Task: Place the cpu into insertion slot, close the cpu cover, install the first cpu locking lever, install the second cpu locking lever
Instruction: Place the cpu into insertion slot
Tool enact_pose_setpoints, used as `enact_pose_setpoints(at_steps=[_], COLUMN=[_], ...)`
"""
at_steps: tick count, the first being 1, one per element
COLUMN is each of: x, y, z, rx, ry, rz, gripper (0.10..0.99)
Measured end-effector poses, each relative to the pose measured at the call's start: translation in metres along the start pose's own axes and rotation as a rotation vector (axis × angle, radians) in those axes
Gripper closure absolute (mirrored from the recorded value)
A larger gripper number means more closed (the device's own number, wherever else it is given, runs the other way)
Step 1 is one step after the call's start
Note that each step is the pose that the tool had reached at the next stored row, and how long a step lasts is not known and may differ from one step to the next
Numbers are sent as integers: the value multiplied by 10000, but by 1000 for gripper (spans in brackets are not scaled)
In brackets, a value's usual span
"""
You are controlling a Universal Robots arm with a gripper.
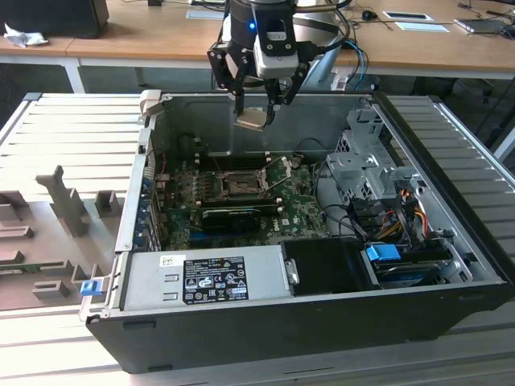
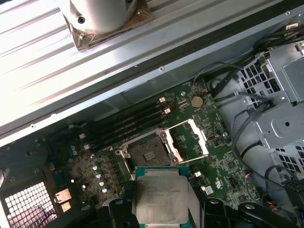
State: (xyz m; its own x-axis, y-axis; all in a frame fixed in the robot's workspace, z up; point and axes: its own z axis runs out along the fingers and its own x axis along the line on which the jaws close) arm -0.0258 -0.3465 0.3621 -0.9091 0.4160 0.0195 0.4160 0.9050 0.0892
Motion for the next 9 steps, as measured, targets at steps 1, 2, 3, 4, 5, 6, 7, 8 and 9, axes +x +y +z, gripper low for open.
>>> enact_pose_setpoints(at_steps=[1, 2, 3, 4, 5, 6, 7, 8, 9], x=[0, 0, 0, 0, 0, 0, 0, 0, 0], y=[0, 0, 0, 0, -1, -1, -1, -1, -1], z=[1, 2, 3, 4, 5, 6, 7, 7, 7], rx=[-1, -2, -2, -3, -4, -4, -5, -5, -6], ry=[-3, -7, -11, -15, -18, -21, -22, -24, -26], rz=[41, 81, 130, 166, 202, 230, 251, 272, 292], gripper=[557, 557, 557, 557, 557, 557, 557, 557, 557])
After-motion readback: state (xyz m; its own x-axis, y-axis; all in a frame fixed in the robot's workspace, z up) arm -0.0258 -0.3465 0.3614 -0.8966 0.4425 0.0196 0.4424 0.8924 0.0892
